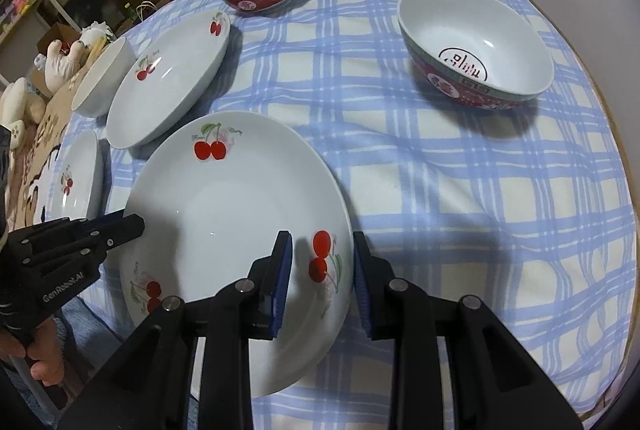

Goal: Organize plates and bowls

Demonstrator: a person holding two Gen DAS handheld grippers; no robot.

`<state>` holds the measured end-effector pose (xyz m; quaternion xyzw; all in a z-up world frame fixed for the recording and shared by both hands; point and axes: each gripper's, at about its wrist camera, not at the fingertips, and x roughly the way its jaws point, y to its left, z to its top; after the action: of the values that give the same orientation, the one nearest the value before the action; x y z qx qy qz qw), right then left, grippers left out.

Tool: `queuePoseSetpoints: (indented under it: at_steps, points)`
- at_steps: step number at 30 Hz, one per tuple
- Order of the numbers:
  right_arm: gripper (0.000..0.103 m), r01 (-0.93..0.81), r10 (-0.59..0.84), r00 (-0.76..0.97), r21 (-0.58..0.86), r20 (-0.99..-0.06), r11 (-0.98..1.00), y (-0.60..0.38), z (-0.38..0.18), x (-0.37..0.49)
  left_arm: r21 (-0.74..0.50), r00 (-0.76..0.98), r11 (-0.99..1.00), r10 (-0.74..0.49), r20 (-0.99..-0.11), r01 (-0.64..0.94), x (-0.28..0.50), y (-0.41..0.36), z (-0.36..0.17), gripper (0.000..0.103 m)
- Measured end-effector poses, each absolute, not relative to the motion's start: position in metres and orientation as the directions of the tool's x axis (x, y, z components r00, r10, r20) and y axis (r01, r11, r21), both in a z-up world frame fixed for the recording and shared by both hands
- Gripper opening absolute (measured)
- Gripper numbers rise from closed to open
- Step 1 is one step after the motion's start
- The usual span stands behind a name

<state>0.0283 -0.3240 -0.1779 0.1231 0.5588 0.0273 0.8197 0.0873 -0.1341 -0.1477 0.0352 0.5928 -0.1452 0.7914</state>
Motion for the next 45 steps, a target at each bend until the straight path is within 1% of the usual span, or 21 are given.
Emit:
queuePoseSetpoints:
  at_steps: [2, 8, 10, 12, 14, 15, 17, 18, 19, 21, 22, 23, 24, 25, 27, 29, 33, 34, 35, 41, 45]
  points:
    - [0.031, 0.095, 0.185, 0.373, 0.236, -0.909, 0.967, -0.324, -0.178, 0.029, -0.114, 0.257, 0.955, -0.187, -0.948, 0.275, 0.087, -0.134, -0.148, 0.013]
    - [0.032, 0.087, 0.141, 0.377, 0.186, -0.915, 0.979, -0.320, -0.175, 0.029, -0.094, 0.249, 0.956, -0.167, -0.954, 0.279, 0.089, -0.134, -0.149, 0.019]
    - [0.035, 0.087, 0.138, 0.394, 0.186, -0.909, 0.979, -0.321, -0.171, 0.027, -0.082, 0.258, 0.956, -0.158, -0.953, 0.281, 0.088, -0.132, -0.145, 0.021]
    - [0.043, 0.095, 0.123, 0.417, 0.178, -0.901, 0.979, -0.322, -0.166, 0.024, -0.051, 0.277, 0.955, -0.135, -0.951, 0.293, 0.085, -0.130, -0.140, 0.025]
    - [0.056, 0.099, 0.100, 0.430, 0.157, -0.897, 0.983, -0.322, -0.161, 0.022, -0.014, 0.300, 0.952, -0.109, -0.948, 0.305, 0.081, -0.128, -0.132, 0.028]
    - [0.057, 0.100, 0.084, 0.442, 0.142, -0.893, 0.985, -0.321, -0.158, 0.020, 0.003, 0.314, 0.951, -0.099, -0.944, 0.310, 0.079, -0.126, -0.128, 0.028]
    - [0.062, 0.100, 0.057, 0.456, 0.114, -0.888, 0.988, -0.320, -0.152, 0.018, 0.022, 0.337, 0.949, -0.090, -0.937, 0.315, 0.077, -0.122, -0.119, 0.034]
    - [0.065, 0.098, 0.041, 0.467, 0.098, -0.884, 0.990, -0.318, -0.148, 0.017, 0.027, 0.348, 0.949, -0.090, -0.933, 0.315, 0.076, -0.119, -0.113, 0.041]
    - [0.070, 0.096, 0.032, 0.474, 0.088, -0.880, 0.992, -0.316, -0.146, 0.016, 0.038, 0.364, 0.949, -0.082, -0.928, 0.312, 0.076, -0.115, -0.106, 0.047]
    - [0.073, 0.088, 0.016, 0.508, 0.071, -0.861, 0.994, -0.313, -0.136, 0.012, 0.055, 0.389, 0.950, -0.074, -0.918, 0.309, 0.076, -0.107, -0.094, 0.049]
    - [0.074, 0.088, 0.010, 0.532, 0.067, -0.847, 0.994, -0.310, -0.129, 0.010, 0.070, 0.408, 0.950, -0.063, -0.911, 0.304, 0.075, -0.099, -0.085, 0.052]
    - [0.081, 0.089, 0.009, 0.548, 0.069, -0.836, 0.994, -0.308, -0.124, 0.009, 0.077, 0.418, 0.951, -0.058, -0.906, 0.298, 0.076, -0.096, -0.081, 0.055]
    - [0.085, 0.089, 0.012, 0.565, 0.076, -0.825, 0.993, -0.306, -0.120, 0.008, 0.090, 0.433, 0.953, -0.046, -0.900, 0.288, 0.076, -0.090, -0.075, 0.060]
    - [0.092, 0.087, 0.018, 0.583, 0.084, -0.812, 0.993, -0.303, -0.115, 0.006, 0.106, 0.445, 0.955, -0.030, -0.895, 0.276, 0.077, -0.081, -0.069, 0.067]
    - [0.093, 0.069, 0.039, 0.609, 0.102, -0.793, 0.992, -0.294, -0.107, 0.006, 0.121, 0.456, 0.958, -0.012, -0.890, 0.261, 0.078, -0.070, -0.062, 0.076]
    - [0.093, 0.040, 0.067, 0.619, 0.117, -0.782, 0.992, -0.283, -0.099, 0.009, 0.152, 0.475, 0.959, 0.022, -0.880, 0.238, 0.082, -0.054, -0.054, 0.082]
    - [0.095, -0.010, 0.092, 0.642, 0.112, -0.761, 0.994, -0.258, -0.087, 0.016, 0.182, 0.501, 0.964, 0.063, -0.863, 0.192, 0.088, -0.025, -0.040, 0.088]
    - [0.100, -0.022, 0.094, 0.644, 0.105, -0.759, 0.994, -0.251, -0.085, 0.019, 0.182, 0.504, 0.966, 0.067, -0.861, 0.183, 0.090, -0.018, -0.037, 0.090]
    - [0.102, -0.037, 0.099, 0.650, 0.099, -0.753, 0.994, -0.243, -0.082, 0.021, 0.183, 0.506, 0.967, 0.071, -0.860, 0.177, 0.092, -0.011, -0.035, 0.090]
    - [0.102, -0.090, 0.134, 0.664, 0.099, -0.736, 0.991, -0.205, -0.071, 0.042, 0.163, 0.486, 0.980, 0.088, -0.869, 0.115, 0.110, 0.034, -0.030, 0.091]
    - [0.102, -0.120, 0.166, 0.664, 0.115, -0.729, 0.986, -0.179, -0.068, 0.056, 0.109, 0.444, 0.993, 0.076, -0.893, 0.050, 0.125, 0.068, -0.041, 0.091]
